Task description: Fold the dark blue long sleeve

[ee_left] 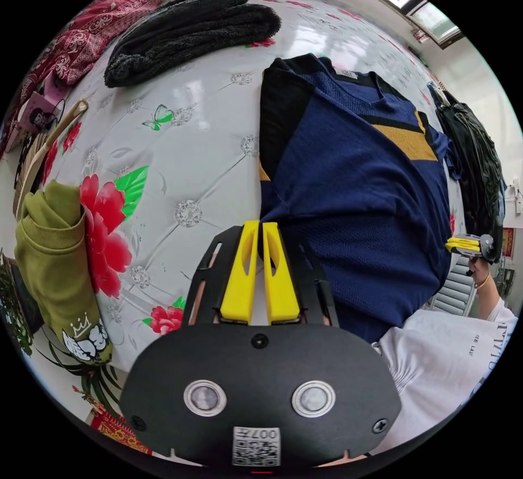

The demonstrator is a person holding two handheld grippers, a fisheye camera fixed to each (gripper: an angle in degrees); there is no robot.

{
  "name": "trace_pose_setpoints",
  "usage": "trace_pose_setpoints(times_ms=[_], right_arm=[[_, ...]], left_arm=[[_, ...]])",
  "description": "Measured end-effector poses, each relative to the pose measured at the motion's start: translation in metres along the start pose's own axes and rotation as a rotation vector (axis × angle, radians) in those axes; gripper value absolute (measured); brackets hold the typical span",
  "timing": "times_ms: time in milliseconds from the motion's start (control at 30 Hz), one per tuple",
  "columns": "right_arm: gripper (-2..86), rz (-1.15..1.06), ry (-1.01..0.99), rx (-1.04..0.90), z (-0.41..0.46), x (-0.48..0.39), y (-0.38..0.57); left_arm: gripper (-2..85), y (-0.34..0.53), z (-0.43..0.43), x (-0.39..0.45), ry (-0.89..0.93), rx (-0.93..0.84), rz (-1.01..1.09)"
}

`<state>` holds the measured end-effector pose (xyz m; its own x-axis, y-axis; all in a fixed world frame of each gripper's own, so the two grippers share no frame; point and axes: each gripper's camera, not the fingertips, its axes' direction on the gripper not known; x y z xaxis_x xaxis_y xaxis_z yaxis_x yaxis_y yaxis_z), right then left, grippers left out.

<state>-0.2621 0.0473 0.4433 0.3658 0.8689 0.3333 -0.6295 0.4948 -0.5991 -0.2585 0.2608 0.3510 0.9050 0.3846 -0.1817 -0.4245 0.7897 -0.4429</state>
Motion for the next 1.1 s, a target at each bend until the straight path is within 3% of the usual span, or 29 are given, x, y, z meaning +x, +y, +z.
trace_pose_setpoints(times_ms=[167,367,567,833,933,967,1100], right_arm=[[0.4,0.009,0.157,0.099,-0.052,0.01,-0.007],[2.7,0.179,0.093,0.059,-0.037,0.058,-0.026],[3.6,0.219,0.003,0.232,-0.065,0.038,0.031],[3.3,0.23,-0.145,0.078,-0.009,-0.001,0.104],[2.5,0.201,-0.156,0.016,0.017,-0.009,0.094],[2.2,0.192,-0.149,0.004,0.022,-0.011,0.091],[0.3,0.188,-0.133,-0.016,0.022,-0.011,0.082]], left_arm=[[0.0,-0.009,-0.003,-0.012,-0.002,0.003,-0.016],[6.8,0.009,-0.017,-0.029,0.005,0.031,-0.097],[7.1,0.106,-0.047,-0.017,0.034,0.088,-0.111],[8.9,0.198,-0.017,0.043,0.068,-0.05,-0.051],[4.9,0.193,-0.012,0.07,-0.095,-0.06,0.012],[0.6,0.191,-0.013,0.074,-0.093,-0.067,0.051],[-0.8,0.205,-0.019,0.055,-0.104,-0.127,0.031]])
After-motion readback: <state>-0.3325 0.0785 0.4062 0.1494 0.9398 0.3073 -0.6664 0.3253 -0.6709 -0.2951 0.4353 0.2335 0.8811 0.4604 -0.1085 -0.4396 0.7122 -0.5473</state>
